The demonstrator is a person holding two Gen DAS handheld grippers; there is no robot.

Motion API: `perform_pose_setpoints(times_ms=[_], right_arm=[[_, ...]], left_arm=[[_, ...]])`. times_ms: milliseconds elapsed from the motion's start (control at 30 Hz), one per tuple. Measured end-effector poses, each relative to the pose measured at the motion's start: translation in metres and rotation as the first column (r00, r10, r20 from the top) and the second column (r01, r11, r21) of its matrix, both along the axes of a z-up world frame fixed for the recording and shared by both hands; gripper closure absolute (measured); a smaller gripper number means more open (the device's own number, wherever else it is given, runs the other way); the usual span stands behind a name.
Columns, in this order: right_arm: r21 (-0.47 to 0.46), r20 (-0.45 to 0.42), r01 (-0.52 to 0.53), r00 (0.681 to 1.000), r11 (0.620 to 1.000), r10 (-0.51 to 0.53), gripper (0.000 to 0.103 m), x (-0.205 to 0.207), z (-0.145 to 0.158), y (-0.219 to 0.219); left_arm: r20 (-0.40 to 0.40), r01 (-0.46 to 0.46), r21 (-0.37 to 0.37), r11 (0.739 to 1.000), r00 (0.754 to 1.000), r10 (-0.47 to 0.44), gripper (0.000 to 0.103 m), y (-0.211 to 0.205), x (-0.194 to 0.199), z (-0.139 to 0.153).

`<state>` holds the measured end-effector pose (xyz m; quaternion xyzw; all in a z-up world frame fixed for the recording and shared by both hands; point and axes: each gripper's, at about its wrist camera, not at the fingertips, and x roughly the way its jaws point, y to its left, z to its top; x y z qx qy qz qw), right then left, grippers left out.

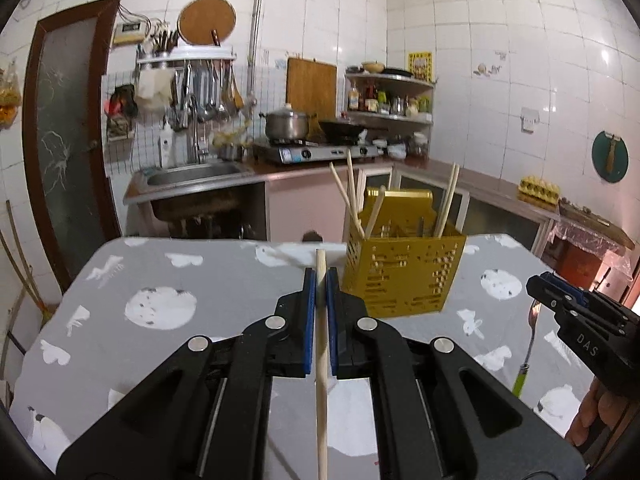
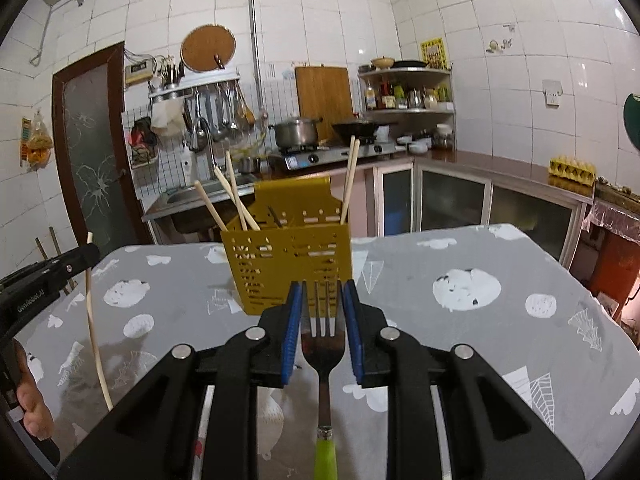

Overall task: Organize utensils
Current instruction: 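Lift the fork and chopstick and carry them over the yellow caddy, then open both grippers to drop the fork and chopstick into the caddy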

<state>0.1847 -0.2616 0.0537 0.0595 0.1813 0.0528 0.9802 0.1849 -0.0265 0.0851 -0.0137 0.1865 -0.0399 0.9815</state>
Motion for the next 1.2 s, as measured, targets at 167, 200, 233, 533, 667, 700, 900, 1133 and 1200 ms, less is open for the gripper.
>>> perform_pose_setpoints(times_ms=[167, 200, 233, 533, 667, 700, 900, 1133, 1200], right_arm=[[0.020, 0.040, 0.005, 0.999, 1.000, -0.006, 0.081, 0.007, 0.016, -0.003], [0.028, 0.050, 0.009, 0.999, 1.000, -0.010, 0.081, 0.011, 0.020, -0.005], [0.033, 0.056, 0.010, 0.998, 0.999, -0.012, 0.081, 0.013, 0.023, -0.006], [0.040, 0.133, 0.006, 0.991, 0.999, -0.011, 0.081, 0.043, 0.074, -0.007], [0.042, 0.177, 0.006, 0.984, 0.999, -0.014, 0.081, 0.057, 0.103, -0.009], [0.048, 0.189, 0.007, 0.982, 0.999, -0.016, 0.081, 0.061, 0.110, -0.010], [0.064, 0.213, 0.016, 0.977, 0.998, -0.029, 0.081, 0.100, 0.144, -0.018], [0.055, 0.217, 0.013, 0.976, 0.998, -0.024, 0.081, 0.150, 0.136, -0.016], [0.052, 0.213, 0.009, 0.977, 0.999, -0.020, 0.081, 0.163, 0.122, -0.014]], left_arm=[[0.060, 0.012, -0.011, 1.000, 0.998, -0.011, 0.099, 0.000, 0.003, 0.021], [0.068, 0.012, -0.015, 1.000, 0.998, -0.011, 0.099, 0.000, 0.004, 0.024], [0.074, 0.014, -0.021, 1.000, 0.997, -0.012, 0.099, 0.000, 0.007, 0.029], [0.186, 0.058, -0.056, 0.997, 0.982, -0.047, 0.099, -0.019, 0.030, 0.096], [0.221, 0.078, -0.096, 0.992, 0.974, -0.055, 0.099, -0.031, 0.059, 0.133], [0.227, 0.078, -0.107, 0.991, 0.973, -0.052, 0.099, -0.033, 0.066, 0.138], [0.283, 0.066, -0.099, 0.993, 0.958, -0.035, 0.099, -0.057, 0.117, 0.157], [0.253, 0.032, -0.064, 0.997, 0.967, -0.015, 0.099, -0.079, 0.170, 0.122], [0.246, 0.018, -0.044, 0.999, 0.969, -0.007, 0.099, -0.083, 0.178, 0.104]])
